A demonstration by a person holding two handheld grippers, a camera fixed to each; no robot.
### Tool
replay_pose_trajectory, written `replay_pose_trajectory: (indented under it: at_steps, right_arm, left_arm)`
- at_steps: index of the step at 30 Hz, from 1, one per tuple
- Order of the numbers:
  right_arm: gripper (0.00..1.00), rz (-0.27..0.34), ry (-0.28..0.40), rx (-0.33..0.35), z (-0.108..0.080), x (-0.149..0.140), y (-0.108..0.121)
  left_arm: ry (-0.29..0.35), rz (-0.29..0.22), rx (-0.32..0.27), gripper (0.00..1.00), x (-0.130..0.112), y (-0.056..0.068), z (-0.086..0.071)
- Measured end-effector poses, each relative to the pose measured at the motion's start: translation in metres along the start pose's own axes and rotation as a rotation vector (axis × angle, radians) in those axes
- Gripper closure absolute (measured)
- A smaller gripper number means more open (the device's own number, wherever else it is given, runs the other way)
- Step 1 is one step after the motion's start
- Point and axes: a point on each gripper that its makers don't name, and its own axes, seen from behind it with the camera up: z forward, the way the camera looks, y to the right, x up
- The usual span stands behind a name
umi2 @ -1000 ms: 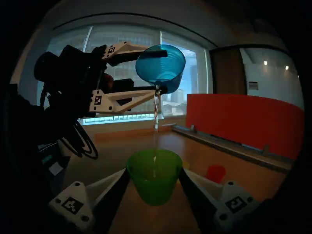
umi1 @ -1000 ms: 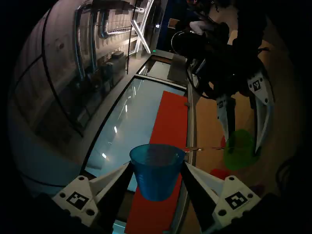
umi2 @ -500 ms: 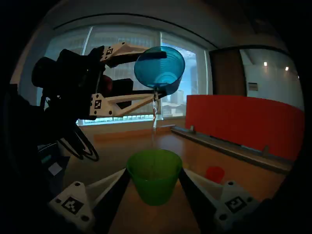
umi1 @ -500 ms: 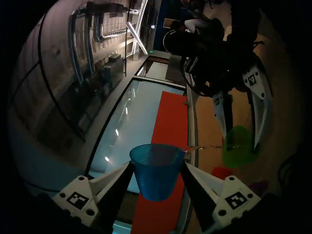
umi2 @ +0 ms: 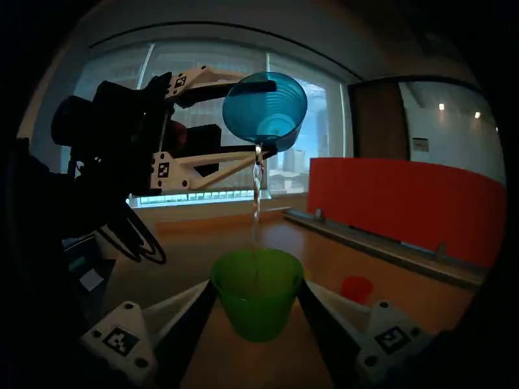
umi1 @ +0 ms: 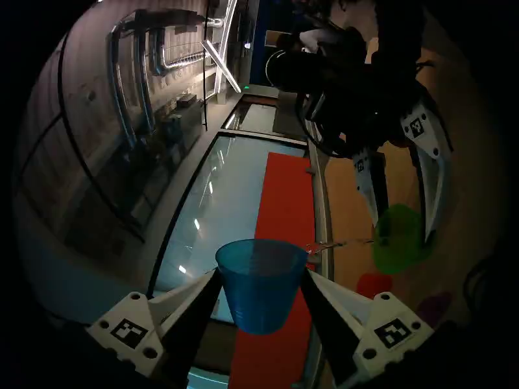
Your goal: Pour water
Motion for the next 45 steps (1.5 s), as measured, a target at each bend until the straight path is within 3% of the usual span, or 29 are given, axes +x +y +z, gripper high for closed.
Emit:
replay_pose_trajectory:
  at_steps: [17, 29, 45]
  right_arm:
    - [0.1, -0.002, 0.002, 0.0, 0.0, -0.001, 0.001]
    - [0.1, -0.003, 0.003, -0.002, 0.003, 0.002, 0.001]
    - [0.1, -0.003, 0.01, -0.005, 0.005, 0.007, 0.002]
  left_arm:
    - [-0.012, 0.079, 0.002, 0.15, -0.004, -0.005, 0.006]
    - [-0.013, 0.141, 0.005, 0.15, -0.001, -0.009, 0.001]
    - [-0.022, 0.212, 0.006, 0.15, 0.005, -0.003, -0.004]
